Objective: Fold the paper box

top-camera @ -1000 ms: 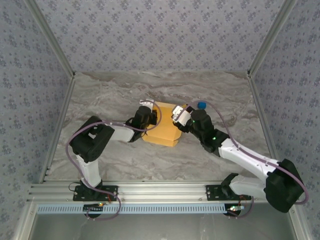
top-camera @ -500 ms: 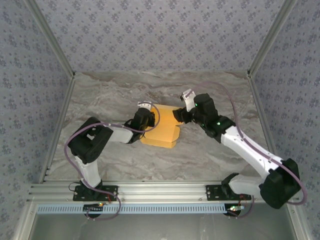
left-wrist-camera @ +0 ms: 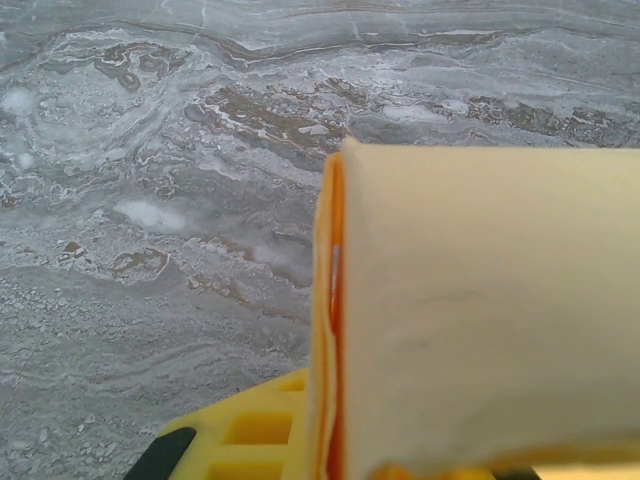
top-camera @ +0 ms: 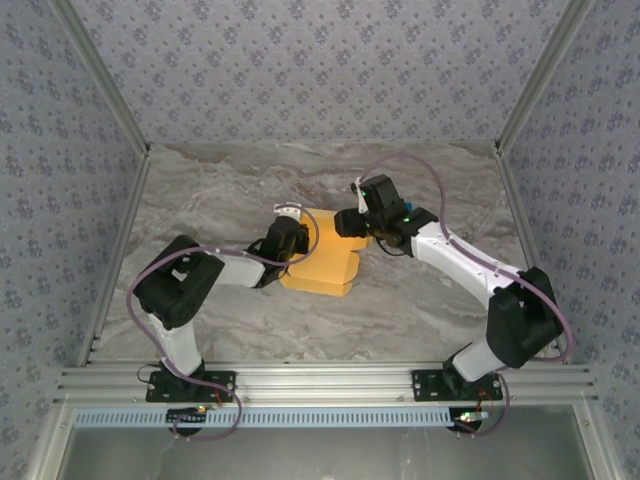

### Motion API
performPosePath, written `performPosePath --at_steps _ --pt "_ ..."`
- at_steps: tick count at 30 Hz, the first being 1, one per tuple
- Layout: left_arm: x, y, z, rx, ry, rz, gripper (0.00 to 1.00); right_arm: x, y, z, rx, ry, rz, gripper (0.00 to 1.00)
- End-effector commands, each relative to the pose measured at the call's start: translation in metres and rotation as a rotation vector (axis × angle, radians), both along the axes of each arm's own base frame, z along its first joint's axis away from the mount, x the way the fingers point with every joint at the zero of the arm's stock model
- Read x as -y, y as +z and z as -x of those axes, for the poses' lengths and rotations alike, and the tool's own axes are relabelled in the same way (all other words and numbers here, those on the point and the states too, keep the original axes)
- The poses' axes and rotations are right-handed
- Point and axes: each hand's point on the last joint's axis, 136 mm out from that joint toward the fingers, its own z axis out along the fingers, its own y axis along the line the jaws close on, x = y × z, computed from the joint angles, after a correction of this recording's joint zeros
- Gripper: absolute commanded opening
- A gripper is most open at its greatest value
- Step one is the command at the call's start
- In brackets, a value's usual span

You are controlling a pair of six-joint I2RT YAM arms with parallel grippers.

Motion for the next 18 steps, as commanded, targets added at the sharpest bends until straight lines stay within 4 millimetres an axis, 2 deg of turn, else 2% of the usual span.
performPosePath --at_steps 1,4,9,18 --pt "-0.004 0.023 -0.005 0.046 0.031 0.041 0.0 -0.005 -0.001 -0.004 -0.044 -0.054 -0.036 0.64" --pt "-0.004 0.024 -0.005 0.048 0.031 0.044 0.0 -0.011 -0.009 -0.004 -0.074 -0.062 -0.056 0.63" --pt "-0.004 0.024 -0.005 0.049 0.029 0.047 0.0 -0.024 -0.012 -0.005 -0.099 -0.065 -0.13 0.61" --pt "-0.003 0.024 -0.005 0.049 0.028 0.053 0.0 -0.046 -0.01 -0.011 -0.128 -0.062 -0.281 0.55"
